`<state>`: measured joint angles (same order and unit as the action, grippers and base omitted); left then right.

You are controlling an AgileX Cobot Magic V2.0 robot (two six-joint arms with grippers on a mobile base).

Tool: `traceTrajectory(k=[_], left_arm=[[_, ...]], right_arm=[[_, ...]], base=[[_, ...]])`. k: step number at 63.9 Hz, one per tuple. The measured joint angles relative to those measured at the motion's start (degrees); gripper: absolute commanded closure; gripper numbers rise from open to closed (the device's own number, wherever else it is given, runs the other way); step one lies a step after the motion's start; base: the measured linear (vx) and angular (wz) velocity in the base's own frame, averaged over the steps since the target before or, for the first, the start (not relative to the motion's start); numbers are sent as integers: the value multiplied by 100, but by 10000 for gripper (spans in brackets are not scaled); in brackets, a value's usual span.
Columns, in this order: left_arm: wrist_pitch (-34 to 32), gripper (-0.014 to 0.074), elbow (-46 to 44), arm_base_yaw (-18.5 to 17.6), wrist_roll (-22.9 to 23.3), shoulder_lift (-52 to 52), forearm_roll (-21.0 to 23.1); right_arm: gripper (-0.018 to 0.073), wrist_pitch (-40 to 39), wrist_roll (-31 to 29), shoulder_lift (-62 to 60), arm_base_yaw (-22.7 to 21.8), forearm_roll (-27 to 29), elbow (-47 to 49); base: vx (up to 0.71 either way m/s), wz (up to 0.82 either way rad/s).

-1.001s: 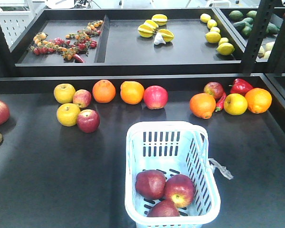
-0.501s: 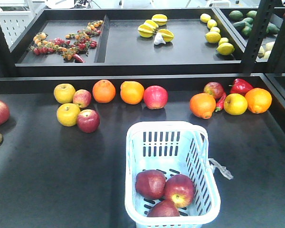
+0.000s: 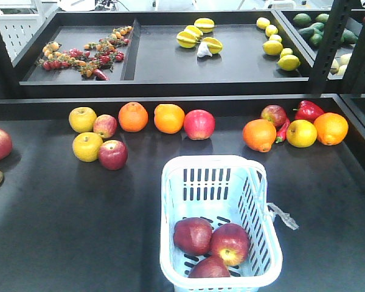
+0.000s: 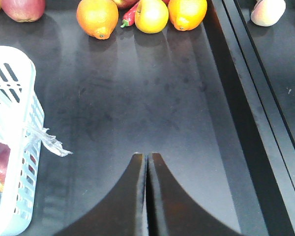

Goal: Pick three apples into basket with both arms

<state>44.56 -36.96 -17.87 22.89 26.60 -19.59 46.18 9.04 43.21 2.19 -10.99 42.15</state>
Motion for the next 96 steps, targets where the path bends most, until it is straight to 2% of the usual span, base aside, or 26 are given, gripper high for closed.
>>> traceTrajectory(k=[19,29,40,55,69,76,83,96], left_arm=[[-108,604,21,0,0,-12,-76],[-811,604,479,86,0,-279,-106],[-1671,603,1371,462,-5,-875,-79],[-2311,603,2468,1272,-165,-1765,300],[-3184,603,3404,1787,-1030,-2555,1135],[-3647,603,3776,1886,-1147,-2701,1350],[-4019,603,3833,1886,-1158,-2726,1387],[-4121,603,3833,1886,-1165,-2732,1400]], right_arm=[[568,0,0,0,0,0,0],[568,0,0,0,0,0,0],[568,0,0,0,0,0,0],[568,0,0,0,0,0,0],[568,0,0,0,0,0,0],[568,0,0,0,0,0,0],[568,0,0,0,0,0,0],[568,0,0,0,0,0,0]], base=[[0,0],[0,0],[0,0],[0,0],[0,0],[0,0],[0,0],[0,0]])
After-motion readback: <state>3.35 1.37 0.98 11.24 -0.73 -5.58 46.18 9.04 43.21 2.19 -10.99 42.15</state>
